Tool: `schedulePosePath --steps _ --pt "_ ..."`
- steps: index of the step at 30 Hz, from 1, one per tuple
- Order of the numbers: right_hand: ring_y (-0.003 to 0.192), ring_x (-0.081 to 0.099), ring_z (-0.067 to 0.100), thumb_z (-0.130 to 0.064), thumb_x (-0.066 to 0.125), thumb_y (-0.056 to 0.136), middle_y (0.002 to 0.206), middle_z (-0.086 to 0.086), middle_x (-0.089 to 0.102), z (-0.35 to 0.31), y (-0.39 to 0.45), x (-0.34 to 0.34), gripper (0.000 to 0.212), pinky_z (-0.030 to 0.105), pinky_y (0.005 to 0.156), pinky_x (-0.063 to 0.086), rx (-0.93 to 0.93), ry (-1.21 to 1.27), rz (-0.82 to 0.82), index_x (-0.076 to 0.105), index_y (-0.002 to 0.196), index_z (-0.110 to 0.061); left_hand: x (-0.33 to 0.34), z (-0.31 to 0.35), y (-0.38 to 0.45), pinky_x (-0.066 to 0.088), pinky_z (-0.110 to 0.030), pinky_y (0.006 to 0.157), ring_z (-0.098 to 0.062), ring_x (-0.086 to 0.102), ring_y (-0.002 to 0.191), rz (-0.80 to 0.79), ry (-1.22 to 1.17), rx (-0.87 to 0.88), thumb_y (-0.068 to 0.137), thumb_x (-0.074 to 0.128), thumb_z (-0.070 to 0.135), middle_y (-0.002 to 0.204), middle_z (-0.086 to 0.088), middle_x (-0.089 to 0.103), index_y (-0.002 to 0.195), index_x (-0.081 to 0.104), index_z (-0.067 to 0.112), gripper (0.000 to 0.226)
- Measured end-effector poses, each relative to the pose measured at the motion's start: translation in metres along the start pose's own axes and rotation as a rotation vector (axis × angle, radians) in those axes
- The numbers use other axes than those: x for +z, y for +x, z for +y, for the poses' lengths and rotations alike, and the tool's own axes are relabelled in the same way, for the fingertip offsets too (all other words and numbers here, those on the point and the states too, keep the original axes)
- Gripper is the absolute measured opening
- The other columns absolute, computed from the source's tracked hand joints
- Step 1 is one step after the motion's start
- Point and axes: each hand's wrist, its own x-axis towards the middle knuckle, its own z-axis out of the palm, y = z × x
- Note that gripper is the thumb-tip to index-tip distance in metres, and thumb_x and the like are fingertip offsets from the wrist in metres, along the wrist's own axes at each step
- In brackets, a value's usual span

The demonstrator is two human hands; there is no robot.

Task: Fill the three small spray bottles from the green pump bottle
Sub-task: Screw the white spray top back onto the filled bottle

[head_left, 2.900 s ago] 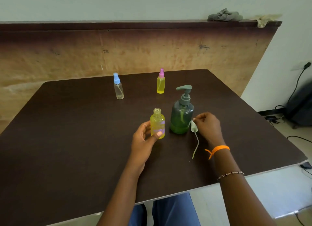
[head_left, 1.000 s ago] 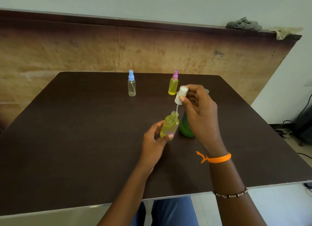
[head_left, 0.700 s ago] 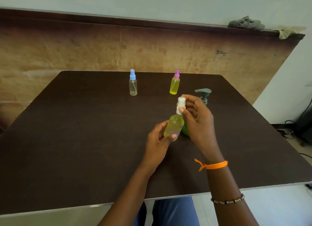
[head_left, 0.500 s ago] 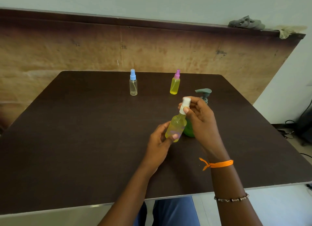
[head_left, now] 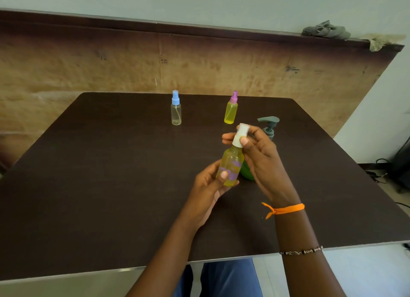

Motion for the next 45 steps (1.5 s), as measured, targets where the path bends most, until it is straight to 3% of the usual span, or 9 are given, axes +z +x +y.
schedulePosePath --steps 6,9,12,16,23,28,34,38,45 --pt "0.078 0.061 0.011 -0.032 0.057 0.077 0.091 0.001 0.071 -0.004 0.001 0.003 0.038 0.026 0.068 0.052 0.082 0.181 -0.095 0.060 0.111 -0.015 -0.001 0.006 -0.002 0.055 -0.029 0.080 -0.017 0.066 0.102 -0.092 -0.206 -0.088 0.058 0.086 0.042 0.107 -0.006 0.070 0.116 0.059 0.007 0.073" --pt "0.076 0.062 0.010 -0.032 0.061 0.073 0.089 0.000 0.071 -0.004 0.001 0.003 0.038 0.027 0.070 0.053 0.085 0.180 -0.084 0.062 0.107 -0.015 -0.001 0.008 -0.003 0.057 -0.029 0.076 -0.016 0.068 0.095 -0.092 -0.234 -0.102 0.054 0.088 0.041 0.101 -0.006 0.071 0.112 0.060 0.006 0.074" --pt "0.087 0.064 0.012 -0.024 0.059 0.080 0.087 0.001 0.072 -0.003 0.002 -0.001 0.027 0.032 0.081 0.051 0.055 0.033 -0.023 0.062 0.105 -0.014 -0.001 0.007 -0.003 0.057 -0.029 0.075 -0.017 0.068 0.095 -0.038 -0.215 -0.097 0.051 0.089 0.042 0.100 -0.005 0.072 0.113 0.059 0.006 0.078" --pt "0.086 0.068 0.006 -0.003 0.054 0.088 0.081 -0.003 0.074 -0.003 0.002 -0.002 0.018 0.023 0.079 0.055 0.040 -0.099 0.040 0.062 0.100 -0.014 -0.003 0.005 -0.002 0.056 -0.029 0.076 -0.017 0.067 0.098 0.025 -0.164 -0.072 0.051 0.088 0.046 0.104 -0.003 0.071 0.117 0.057 0.006 0.084" --pt "0.079 0.068 0.005 -0.007 0.066 0.082 0.083 -0.001 0.072 -0.004 -0.001 0.011 0.014 0.019 0.071 0.056 0.046 -0.126 0.192 0.061 0.092 -0.016 -0.003 0.004 -0.001 0.056 -0.030 0.079 -0.015 0.067 0.099 0.025 -0.162 -0.027 0.053 0.088 0.044 0.105 -0.002 0.071 0.117 0.058 0.007 0.080" --pt "0.057 0.058 -0.005 -0.010 0.077 0.073 0.070 -0.006 0.061 -0.007 0.001 0.017 0.020 0.009 0.055 0.047 0.002 -0.251 0.327 0.062 0.084 -0.018 -0.001 0.005 -0.001 0.056 -0.031 0.081 -0.016 0.066 0.102 0.025 -0.150 -0.021 0.054 0.088 0.043 0.108 -0.003 0.071 0.118 0.058 0.008 0.080" --pt "0.079 0.060 -0.004 -0.012 0.063 0.085 0.090 -0.009 0.068 -0.013 -0.003 0.011 0.015 0.014 0.072 0.051 0.051 -0.267 0.140 0.067 0.097 -0.019 -0.002 0.004 -0.001 0.056 -0.030 0.081 -0.015 0.066 0.100 0.009 -0.172 -0.018 0.055 0.088 0.041 0.106 -0.003 0.071 0.115 0.059 0.007 0.075" --pt "0.091 0.065 0.004 -0.021 0.057 0.078 0.094 -0.003 0.070 -0.025 -0.005 -0.005 0.025 0.022 0.082 0.053 0.144 -0.128 -0.068 0.065 0.100 -0.013 -0.002 0.005 -0.002 0.055 -0.030 0.080 -0.015 0.067 0.097 -0.047 -0.202 -0.050 0.057 0.087 0.039 0.103 -0.004 0.071 0.115 0.059 0.006 0.072" --pt "0.083 0.066 0.001 0.007 0.068 0.074 0.089 0.000 0.066 -0.049 0.012 -0.017 0.025 0.015 0.076 0.054 0.100 -0.563 -0.241 0.063 0.090 -0.012 0.000 0.007 0.000 0.055 -0.021 0.065 -0.014 0.069 0.085 -0.009 -0.270 -0.098 0.047 0.090 0.045 0.096 -0.003 0.072 0.111 0.059 0.008 0.080"
